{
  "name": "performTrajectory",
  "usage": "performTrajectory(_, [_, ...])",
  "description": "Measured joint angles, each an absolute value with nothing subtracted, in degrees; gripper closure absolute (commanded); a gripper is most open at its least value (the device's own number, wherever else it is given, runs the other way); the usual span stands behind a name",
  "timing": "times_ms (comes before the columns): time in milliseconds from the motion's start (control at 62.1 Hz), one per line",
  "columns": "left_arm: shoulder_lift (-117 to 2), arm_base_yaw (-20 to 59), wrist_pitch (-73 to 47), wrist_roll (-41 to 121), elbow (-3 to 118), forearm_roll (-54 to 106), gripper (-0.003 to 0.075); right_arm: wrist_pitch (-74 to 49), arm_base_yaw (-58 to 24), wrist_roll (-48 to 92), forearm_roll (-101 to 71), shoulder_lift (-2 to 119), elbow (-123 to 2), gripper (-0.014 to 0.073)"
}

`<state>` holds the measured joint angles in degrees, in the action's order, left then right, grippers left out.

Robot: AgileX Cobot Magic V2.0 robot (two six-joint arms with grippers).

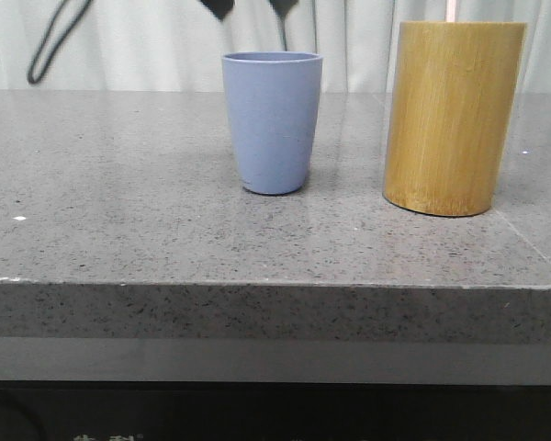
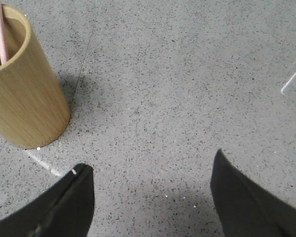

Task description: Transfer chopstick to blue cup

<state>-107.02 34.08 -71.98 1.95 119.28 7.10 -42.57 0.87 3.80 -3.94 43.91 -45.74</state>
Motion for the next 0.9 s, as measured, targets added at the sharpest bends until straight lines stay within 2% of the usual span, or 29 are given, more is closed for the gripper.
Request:
performTrajectory(290, [-93.8,34.1,-67.5,1.9,110.5,6.1,0.0298,-42.9,0.9,3.8,-3.9,43.9,-45.7,0.0078])
performTrajectory(741, [-68.2,34.1,-57.3,1.9,77.2,-0.8,0.0298,-43.0,0.9,3.8,-3.9,43.9,-45.7,0.0078])
performTrajectory(902, [-60.8,34.1,-55.0,1.9,69.0,-1.3,0.0298,-43.1,0.9,3.8,-4.5,43.9,-45.8,0.0078])
